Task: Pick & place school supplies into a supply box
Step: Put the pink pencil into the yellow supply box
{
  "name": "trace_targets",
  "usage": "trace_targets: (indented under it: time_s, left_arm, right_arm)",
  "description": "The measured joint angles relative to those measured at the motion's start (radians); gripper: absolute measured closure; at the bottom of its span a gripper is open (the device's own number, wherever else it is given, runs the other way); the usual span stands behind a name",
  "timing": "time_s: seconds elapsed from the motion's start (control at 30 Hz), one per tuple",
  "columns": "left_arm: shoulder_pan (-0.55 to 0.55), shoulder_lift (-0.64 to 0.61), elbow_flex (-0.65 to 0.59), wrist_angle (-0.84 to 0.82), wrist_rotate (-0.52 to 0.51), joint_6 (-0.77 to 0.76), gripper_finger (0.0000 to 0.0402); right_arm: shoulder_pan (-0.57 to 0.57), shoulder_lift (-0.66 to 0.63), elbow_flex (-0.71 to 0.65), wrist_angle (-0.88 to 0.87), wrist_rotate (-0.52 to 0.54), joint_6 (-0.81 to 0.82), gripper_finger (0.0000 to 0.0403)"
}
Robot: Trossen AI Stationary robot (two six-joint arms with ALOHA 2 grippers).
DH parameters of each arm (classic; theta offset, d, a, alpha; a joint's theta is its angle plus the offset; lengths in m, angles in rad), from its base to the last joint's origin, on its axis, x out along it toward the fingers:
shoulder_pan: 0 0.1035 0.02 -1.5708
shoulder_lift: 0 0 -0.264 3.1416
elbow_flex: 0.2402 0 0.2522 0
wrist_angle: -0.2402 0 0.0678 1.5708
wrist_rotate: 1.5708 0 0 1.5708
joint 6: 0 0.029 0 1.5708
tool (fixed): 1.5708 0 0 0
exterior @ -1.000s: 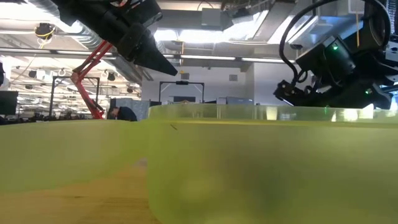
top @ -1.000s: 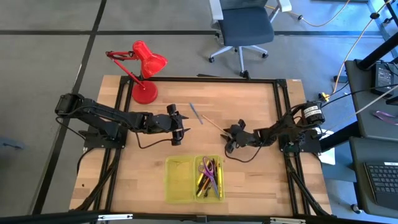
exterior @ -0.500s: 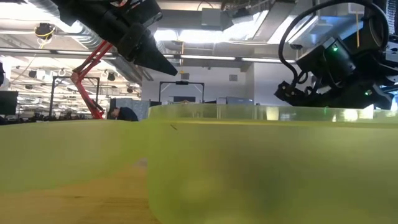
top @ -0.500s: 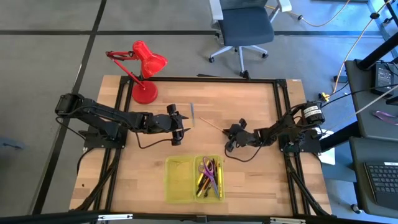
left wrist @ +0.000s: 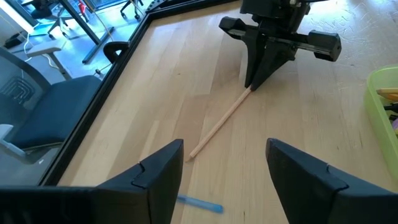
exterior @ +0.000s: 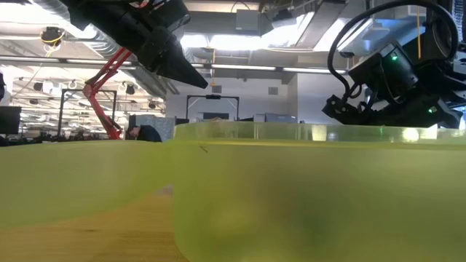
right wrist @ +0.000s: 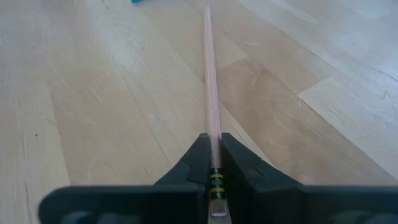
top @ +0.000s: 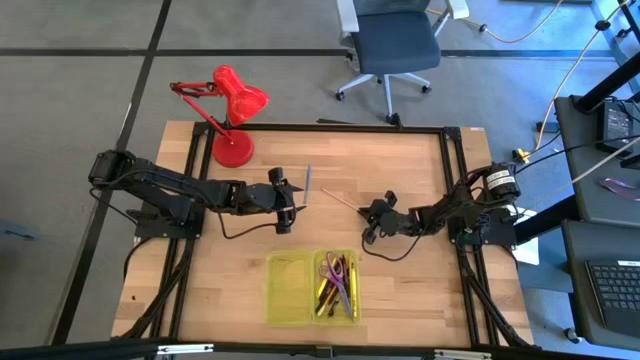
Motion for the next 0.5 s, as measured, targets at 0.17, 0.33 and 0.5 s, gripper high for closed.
trace_targets:
  time_s: [0.17,0.33,0.5]
  left_arm:
    - [0.000,0.000,0.000,0.000,0.000,0.000,0.0181]
    - [0.000,0.000,0.000,0.000,0.000,0.000,0.0179]
    - [0.000,0.000,0.000,0.000,0.000,0.000,0.0182]
  right_arm:
    - [0.000,0.000,-0.002,0.010,0.001,0.000,0.0372]
    - [0.000,0.000,-0.003,0.021,0.001,0.000,0.0375]
    - [0.000,-0.017,-0.003,0.023,0.004,-0.007,0.0372]
